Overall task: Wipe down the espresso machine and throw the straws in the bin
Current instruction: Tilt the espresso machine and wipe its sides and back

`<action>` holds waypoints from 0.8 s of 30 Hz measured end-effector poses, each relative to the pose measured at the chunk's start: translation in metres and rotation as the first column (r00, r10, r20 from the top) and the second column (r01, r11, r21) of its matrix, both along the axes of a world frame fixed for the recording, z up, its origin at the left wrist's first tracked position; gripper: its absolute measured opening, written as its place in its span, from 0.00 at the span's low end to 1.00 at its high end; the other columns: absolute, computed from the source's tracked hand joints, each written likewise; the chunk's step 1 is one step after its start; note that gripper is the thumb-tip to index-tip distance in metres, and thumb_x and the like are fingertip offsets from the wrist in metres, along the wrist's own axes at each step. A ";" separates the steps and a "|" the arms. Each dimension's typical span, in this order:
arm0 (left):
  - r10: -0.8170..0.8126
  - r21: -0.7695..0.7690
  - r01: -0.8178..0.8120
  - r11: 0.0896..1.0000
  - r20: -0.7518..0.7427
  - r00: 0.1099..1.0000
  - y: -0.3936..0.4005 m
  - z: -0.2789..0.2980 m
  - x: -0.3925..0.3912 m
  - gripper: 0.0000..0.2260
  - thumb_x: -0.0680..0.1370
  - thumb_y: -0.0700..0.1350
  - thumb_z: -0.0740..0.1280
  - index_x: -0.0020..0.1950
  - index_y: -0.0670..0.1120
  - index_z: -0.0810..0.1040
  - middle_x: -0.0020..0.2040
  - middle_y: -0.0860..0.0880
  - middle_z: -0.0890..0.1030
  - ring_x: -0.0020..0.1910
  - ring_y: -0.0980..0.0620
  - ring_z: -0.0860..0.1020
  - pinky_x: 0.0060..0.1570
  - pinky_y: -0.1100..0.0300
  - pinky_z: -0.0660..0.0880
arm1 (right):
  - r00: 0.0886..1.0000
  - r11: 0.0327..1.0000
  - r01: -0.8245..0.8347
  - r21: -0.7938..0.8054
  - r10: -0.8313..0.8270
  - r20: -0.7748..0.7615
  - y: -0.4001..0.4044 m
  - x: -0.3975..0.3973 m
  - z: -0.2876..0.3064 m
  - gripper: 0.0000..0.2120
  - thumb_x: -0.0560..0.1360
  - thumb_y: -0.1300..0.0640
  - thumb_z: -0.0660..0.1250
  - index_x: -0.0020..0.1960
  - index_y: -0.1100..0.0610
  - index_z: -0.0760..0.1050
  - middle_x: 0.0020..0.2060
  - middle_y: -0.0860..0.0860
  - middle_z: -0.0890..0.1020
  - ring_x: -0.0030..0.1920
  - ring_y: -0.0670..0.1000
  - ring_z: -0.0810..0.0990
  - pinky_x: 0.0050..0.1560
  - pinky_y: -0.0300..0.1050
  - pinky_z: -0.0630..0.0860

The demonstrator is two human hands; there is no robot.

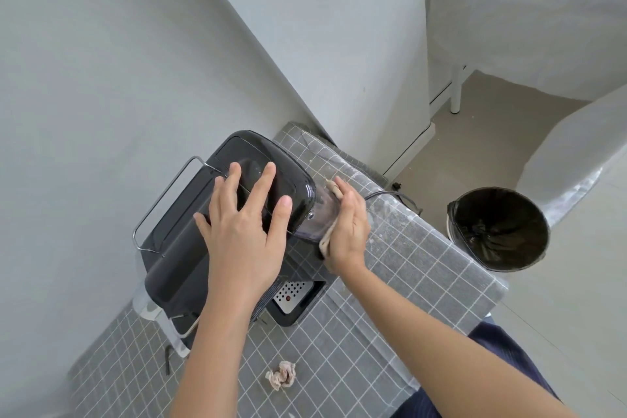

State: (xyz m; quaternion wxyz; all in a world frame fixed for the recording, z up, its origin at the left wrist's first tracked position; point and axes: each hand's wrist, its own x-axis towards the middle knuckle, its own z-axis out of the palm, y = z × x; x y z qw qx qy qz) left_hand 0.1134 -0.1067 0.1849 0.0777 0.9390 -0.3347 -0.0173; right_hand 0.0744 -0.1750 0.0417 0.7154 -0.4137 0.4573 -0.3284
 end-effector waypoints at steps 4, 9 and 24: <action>-0.003 0.000 0.003 1.000 0.004 1.000 0.000 0.000 -0.001 0.23 0.77 0.62 0.51 0.73 0.65 0.59 0.78 0.50 0.53 0.77 0.47 0.48 0.70 0.34 0.47 | 0.994 0.988 0.030 0.150 -0.013 -0.112 0.011 -0.007 0.004 0.20 0.83 0.46 0.47 0.71 0.44 0.69 0.72 0.48 0.66 0.72 0.45 0.63 0.75 0.53 0.58; -0.005 -0.001 0.005 1.000 0.006 1.000 0.000 0.001 0.000 0.23 0.77 0.62 0.51 0.73 0.65 0.59 0.78 0.50 0.53 0.77 0.47 0.49 0.70 0.34 0.47 | 0.999 0.984 -0.039 -0.176 0.037 -0.013 0.025 -0.008 0.060 0.23 0.81 0.42 0.42 0.74 0.39 0.61 0.75 0.40 0.60 0.74 0.37 0.54 0.69 0.30 0.44; -0.005 0.000 0.005 1.000 0.009 1.000 0.000 0.000 0.001 0.23 0.77 0.63 0.51 0.73 0.65 0.58 0.78 0.50 0.54 0.77 0.47 0.49 0.69 0.33 0.48 | 0.990 0.983 -0.136 -0.121 0.131 -0.044 0.026 -0.012 0.053 0.29 0.76 0.34 0.37 0.75 0.37 0.54 0.75 0.36 0.53 0.73 0.33 0.46 0.62 0.21 0.35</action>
